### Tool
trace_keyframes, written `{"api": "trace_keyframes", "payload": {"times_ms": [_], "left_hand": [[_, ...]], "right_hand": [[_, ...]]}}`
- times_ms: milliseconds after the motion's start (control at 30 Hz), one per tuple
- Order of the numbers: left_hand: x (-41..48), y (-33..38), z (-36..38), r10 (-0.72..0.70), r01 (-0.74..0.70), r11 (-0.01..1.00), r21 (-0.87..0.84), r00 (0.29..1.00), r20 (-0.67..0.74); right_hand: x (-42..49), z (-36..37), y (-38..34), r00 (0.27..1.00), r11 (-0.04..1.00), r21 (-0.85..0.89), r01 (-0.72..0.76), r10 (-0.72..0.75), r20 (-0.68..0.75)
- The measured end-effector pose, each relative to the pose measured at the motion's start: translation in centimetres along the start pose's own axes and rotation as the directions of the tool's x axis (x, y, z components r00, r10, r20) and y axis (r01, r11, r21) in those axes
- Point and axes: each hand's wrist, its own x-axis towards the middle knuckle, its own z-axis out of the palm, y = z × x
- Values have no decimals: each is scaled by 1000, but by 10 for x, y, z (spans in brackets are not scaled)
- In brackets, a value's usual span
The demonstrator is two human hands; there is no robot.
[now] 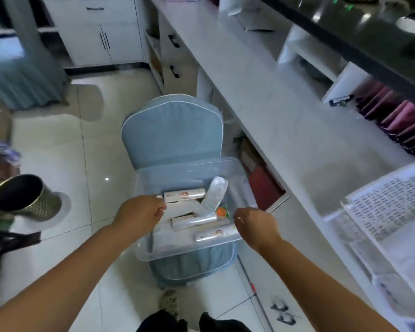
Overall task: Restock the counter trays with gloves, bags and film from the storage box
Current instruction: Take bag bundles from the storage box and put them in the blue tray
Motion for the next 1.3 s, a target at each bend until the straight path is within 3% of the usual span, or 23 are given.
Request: {"api": "trace_keyframes", "payload": {"times_ms": [367, 633, 767, 800, 833, 867, 933, 967, 1067, 1300], "left_hand": [[48, -61, 51, -168, 183, 979, -87, 973, 157], [82, -69, 113, -252, 285, 954, -90, 930, 268], [110, -65, 145, -250, 294, 949, -113, 922, 296], [116, -64, 153, -249, 293, 949, -114, 922, 295], [123, -62, 160, -250, 293, 949, -115, 924, 290], [130, -60, 168, -251, 292, 949, -116, 926, 282], [141, -57, 183, -249, 289, 951, -113, 928, 277], [145, -55, 190, -246, 286, 952, -112, 927, 282], [153, -53, 206, -241, 289, 948, -132, 925, 294], [166, -40, 205, -252, 302, 931, -204, 938, 239]], "right_hand": [[95, 85, -13, 959, 993, 106, -49, 17, 284], [181, 174, 17, 829, 898, 222, -379, 223, 514], [225, 212, 26, 734, 657, 399, -640, 367, 572], [236, 222, 27, 744, 477, 571, -669, 421, 520], [245, 229, 26, 642, 268, 601, -753, 500, 581], [252, 239, 28, 552, 152, 585, -796, 578, 601], [262, 262, 36, 389, -34, 488, -872, 556, 734], [266, 270, 37, 360, -73, 459, -885, 518, 776], [268, 287, 40, 386, -164, 527, -834, 508, 770], [244, 258, 31, 518, -76, 664, -744, 563, 644]]}}
